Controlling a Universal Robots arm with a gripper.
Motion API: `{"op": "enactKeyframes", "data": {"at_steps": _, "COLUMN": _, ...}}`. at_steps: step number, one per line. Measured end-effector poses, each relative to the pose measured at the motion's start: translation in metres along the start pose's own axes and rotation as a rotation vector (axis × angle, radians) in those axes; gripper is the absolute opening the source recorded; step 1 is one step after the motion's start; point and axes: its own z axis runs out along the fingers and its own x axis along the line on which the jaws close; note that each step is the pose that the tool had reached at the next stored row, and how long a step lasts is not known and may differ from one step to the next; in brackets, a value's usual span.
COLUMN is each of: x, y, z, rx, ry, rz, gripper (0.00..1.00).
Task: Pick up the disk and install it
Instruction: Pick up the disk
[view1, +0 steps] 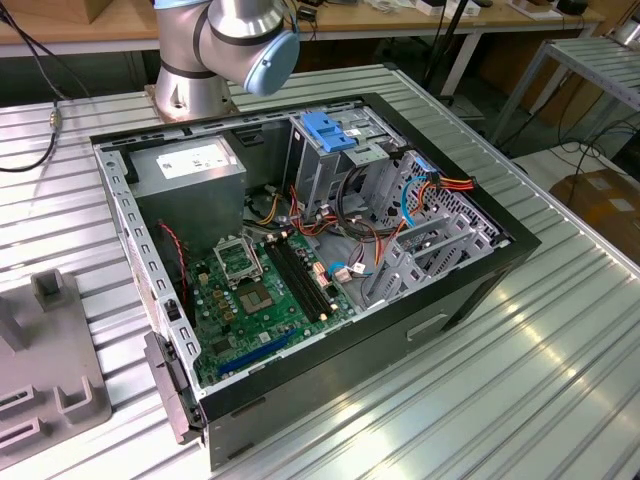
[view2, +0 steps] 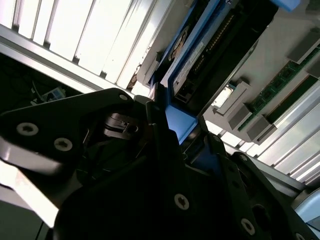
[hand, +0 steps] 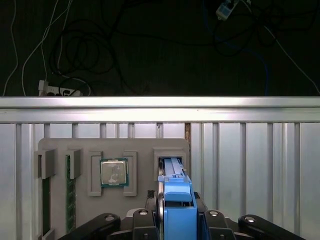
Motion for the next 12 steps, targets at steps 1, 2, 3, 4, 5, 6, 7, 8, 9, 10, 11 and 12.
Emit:
{"op": "enactKeyframes", "data": {"at_steps": 1, "x": 0.0, "y": 0.0, "z": 0.0, "rx": 0.0, "ry": 0.0, "rz": 0.0, "gripper": 0.37}}
{"op": "enactKeyframes", "data": {"at_steps": 2, "x": 0.0, "y": 0.0, "z": 0.0001, "rx": 0.0001, "ry": 0.0, "rz": 0.0, "gripper": 0.37}}
{"op": "enactKeyframes", "data": {"at_steps": 3, "x": 0.0, "y": 0.0, "z": 0.0001, "rx": 0.0001, "ry": 0.0, "rz": 0.0, "gripper": 0.37}}
{"op": "enactKeyframes", "data": {"at_steps": 4, "x": 0.0, "y": 0.0, "z": 0.0001, "rx": 0.0, "ry": 0.0, "rz": 0.0, "gripper": 0.37}}
{"op": "enactKeyframes", "data": {"at_steps": 5, "x": 0.0, "y": 0.0, "z": 0.0001, "rx": 0.0001, "ry": 0.0, "rz": 0.0, "gripper": 0.37}}
{"op": "enactKeyframes", "data": {"at_steps": 6, "x": 0.0, "y": 0.0, "z": 0.0, "rx": 0.0003, "ry": -0.0002, "rz": 0.0, "gripper": 0.37}}
{"op": "enactKeyframes", "data": {"at_steps": 7, "x": 0.0, "y": 0.0, "z": -0.0005, "rx": 0.0008, "ry": -0.0003, "rz": 0.0, "gripper": 0.37}}
{"op": "enactKeyframes", "data": {"at_steps": 8, "x": 0.0, "y": 0.0, "z": -0.002, "rx": 0.0008, "ry": -0.0003, "rz": 0.0, "gripper": 0.37}}
{"op": "enactKeyframes", "data": {"at_steps": 9, "x": 0.0, "y": 0.0, "z": -0.0048, "rx": 0.0001, "ry": 0.0, "rz": 0.0, "gripper": 0.37}}
{"op": "enactKeyframes", "data": {"at_steps": 10, "x": 0.0, "y": 0.0, "z": -0.0062, "rx": 0.0004, "ry": -0.0002, "rz": 0.0, "gripper": 0.37}}
{"op": "enactKeyframes", "data": {"at_steps": 11, "x": 0.0, "y": 0.0001, "z": -0.0084, "rx": 0.0002, "ry": -0.0001, "rz": 0.0, "gripper": 0.37}}
{"op": "enactKeyframes", "data": {"at_steps": 12, "x": 0.0001, "y": 0.0001, "z": -0.012, "rx": 0.0001, "ry": -0.0001, "rz": 0.0, "gripper": 0.37}}
